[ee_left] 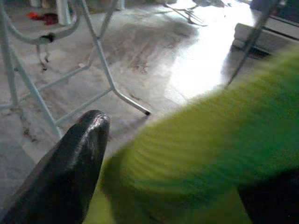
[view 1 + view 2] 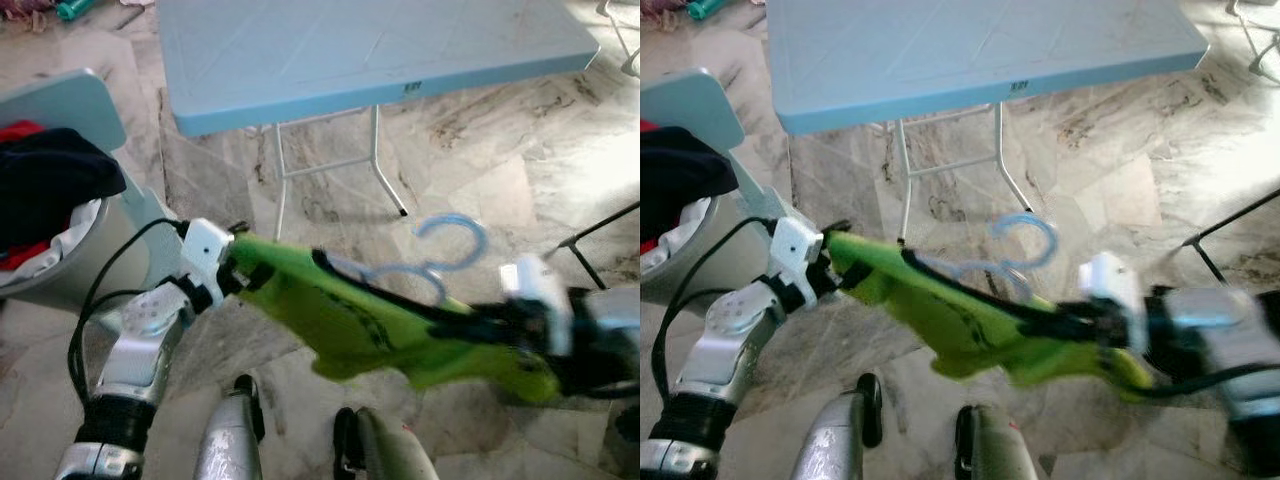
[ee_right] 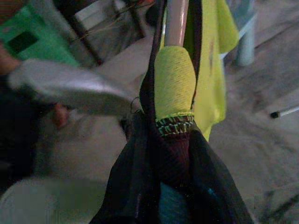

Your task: Hang hanger

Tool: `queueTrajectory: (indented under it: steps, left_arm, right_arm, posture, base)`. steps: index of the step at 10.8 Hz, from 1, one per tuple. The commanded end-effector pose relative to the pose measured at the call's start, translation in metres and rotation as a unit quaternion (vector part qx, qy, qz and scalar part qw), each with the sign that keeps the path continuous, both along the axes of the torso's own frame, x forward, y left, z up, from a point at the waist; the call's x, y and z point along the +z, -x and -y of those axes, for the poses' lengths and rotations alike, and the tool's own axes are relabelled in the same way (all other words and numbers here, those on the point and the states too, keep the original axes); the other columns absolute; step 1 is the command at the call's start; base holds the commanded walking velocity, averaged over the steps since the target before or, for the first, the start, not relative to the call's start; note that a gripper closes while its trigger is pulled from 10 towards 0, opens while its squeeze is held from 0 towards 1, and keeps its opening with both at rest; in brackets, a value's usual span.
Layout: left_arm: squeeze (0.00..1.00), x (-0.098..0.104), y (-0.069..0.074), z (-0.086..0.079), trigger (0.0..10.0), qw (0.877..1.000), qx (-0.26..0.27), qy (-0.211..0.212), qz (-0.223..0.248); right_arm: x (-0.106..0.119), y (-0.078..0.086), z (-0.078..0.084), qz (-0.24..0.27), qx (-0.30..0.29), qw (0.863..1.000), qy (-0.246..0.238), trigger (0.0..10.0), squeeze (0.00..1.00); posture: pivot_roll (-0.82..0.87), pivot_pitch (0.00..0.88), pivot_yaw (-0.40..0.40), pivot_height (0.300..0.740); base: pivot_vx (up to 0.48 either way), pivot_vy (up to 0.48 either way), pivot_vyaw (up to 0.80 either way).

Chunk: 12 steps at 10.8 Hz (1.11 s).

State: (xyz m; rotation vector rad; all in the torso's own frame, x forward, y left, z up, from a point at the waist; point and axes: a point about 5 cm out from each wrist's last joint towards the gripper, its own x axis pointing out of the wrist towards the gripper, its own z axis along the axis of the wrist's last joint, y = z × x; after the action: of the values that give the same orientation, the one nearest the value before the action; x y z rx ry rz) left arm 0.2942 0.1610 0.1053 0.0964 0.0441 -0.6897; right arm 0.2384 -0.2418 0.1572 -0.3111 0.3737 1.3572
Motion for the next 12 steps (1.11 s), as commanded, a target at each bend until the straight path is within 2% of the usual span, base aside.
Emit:
queueTrajectory:
  steps: [1, 6, 7, 9, 11, 12]
  left_arm:
    - [0.0, 0.002, 0.004, 0.0, 0.0, 1.0, -0.01, 0.001, 0.008]
    - [0.0, -0.004, 0.017, -0.001, 0.0, 0.998, -0.047, 0.027, -0.01]
    - [0.0, -0.007, 0.018, -0.001, 0.0, 0.998, -0.047, 0.033, -0.019]
    - [0.0, -0.013, 0.022, 0.0, 0.0, 0.998, -0.042, 0.044, -0.03]
    - [0.0, -0.017, 0.023, -0.006, 0.0, 0.997, -0.022, 0.059, -0.045]
    - [0.0, -0.02, 0.023, -0.009, 0.0, 0.995, -0.005, 0.081, -0.059]
  right_arm:
    - [0.001, 0.002, 0.007, -0.009, 0.014, 1.0, 0.003, 10.0, 0.0]
    - [0.001, -0.003, 0.013, -0.021, -0.003, 1.0, -0.01, 10.0, 0.0]
    - [0.003, -0.006, 0.013, -0.016, -0.015, 0.999, -0.026, 10.0, 0.0]
    - [0.016, -0.015, 0.009, -0.008, -0.054, 0.993, -0.101, 10.0, 0.0]
    - [0.019, -0.018, 0.01, -0.006, -0.07, 0.989, -0.128, 10.0, 0.0]
    - [0.027, -0.027, 0.01, 0.006, -0.102, 0.981, -0.168, 10.0, 0.0]
  posture:
    - [-0.02, 0.279, -0.053, 0.74]
    - [-0.01, 0.281, -0.061, 0.74]
    - [-0.02, 0.28, -0.063, 0.74]
    - [-0.01, 0.28, -0.068, 0.74]
    - [-0.01, 0.282, -0.071, 0.74]
    - [-0.01, 0.282, -0.074, 0.74]
  base:
    - [0.0, 0.0, 0.0]
    - [0.0, 0.0, 0.0]
    - [0.0, 0.0, 0.0]
    - [0.0, 0.0, 0.0]
    - [0.0, 0.0, 0.0]
    - [0.0, 0.0, 0.0]
